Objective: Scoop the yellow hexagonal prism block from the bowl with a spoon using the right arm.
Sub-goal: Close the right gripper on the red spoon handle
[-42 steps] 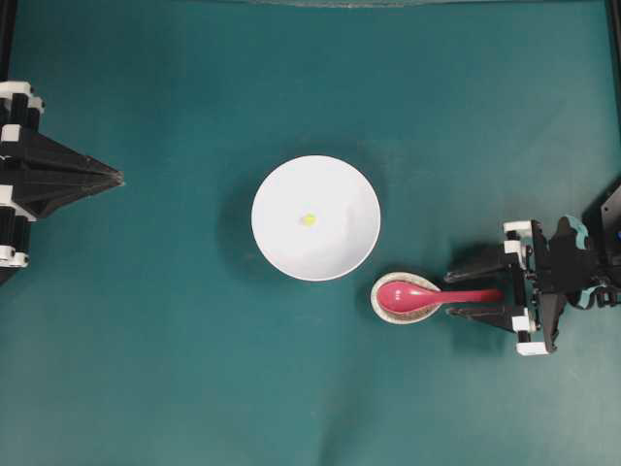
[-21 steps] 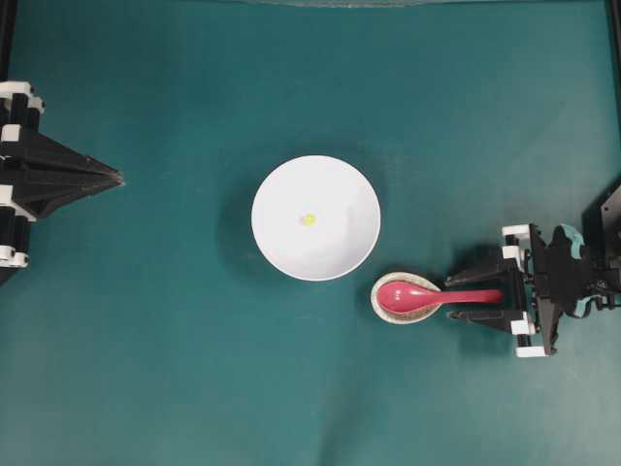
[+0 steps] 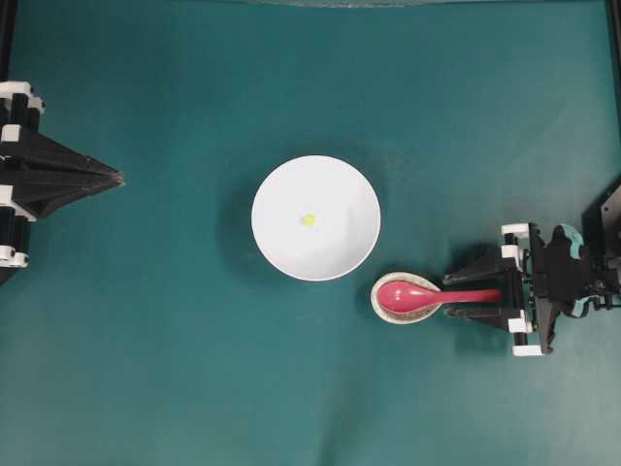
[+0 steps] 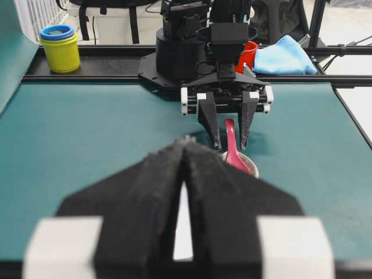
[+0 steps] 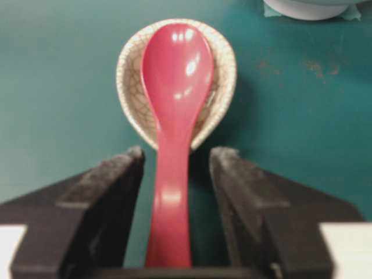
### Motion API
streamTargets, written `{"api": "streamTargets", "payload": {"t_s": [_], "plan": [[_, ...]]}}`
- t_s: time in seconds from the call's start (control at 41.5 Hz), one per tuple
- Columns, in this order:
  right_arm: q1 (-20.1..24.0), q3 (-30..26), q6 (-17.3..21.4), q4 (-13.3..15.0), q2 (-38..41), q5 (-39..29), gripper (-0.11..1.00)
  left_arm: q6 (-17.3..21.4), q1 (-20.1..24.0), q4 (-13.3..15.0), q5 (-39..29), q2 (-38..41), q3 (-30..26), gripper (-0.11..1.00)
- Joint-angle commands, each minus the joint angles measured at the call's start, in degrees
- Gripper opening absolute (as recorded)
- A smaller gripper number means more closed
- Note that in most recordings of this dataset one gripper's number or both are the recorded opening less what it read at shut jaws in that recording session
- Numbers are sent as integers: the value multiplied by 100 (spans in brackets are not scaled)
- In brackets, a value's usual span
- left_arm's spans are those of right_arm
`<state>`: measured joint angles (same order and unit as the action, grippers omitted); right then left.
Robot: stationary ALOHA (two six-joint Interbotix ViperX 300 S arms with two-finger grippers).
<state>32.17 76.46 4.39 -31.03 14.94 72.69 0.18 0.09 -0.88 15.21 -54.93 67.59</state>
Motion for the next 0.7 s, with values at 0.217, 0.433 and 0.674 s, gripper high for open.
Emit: {"api": "streamTargets", "payload": {"t_s": [0.217, 0.433, 0.674], "plan": [[26, -26, -9, -9, -62, 0, 42, -9, 0, -9, 9, 44, -149, 0], [26, -53, -9, -9, -62, 0, 37, -9, 0, -9, 9, 44, -149, 0], [26, -44, 0, 18, -246, -18, 25, -9, 0, -9, 0, 44, -141, 0]]}}
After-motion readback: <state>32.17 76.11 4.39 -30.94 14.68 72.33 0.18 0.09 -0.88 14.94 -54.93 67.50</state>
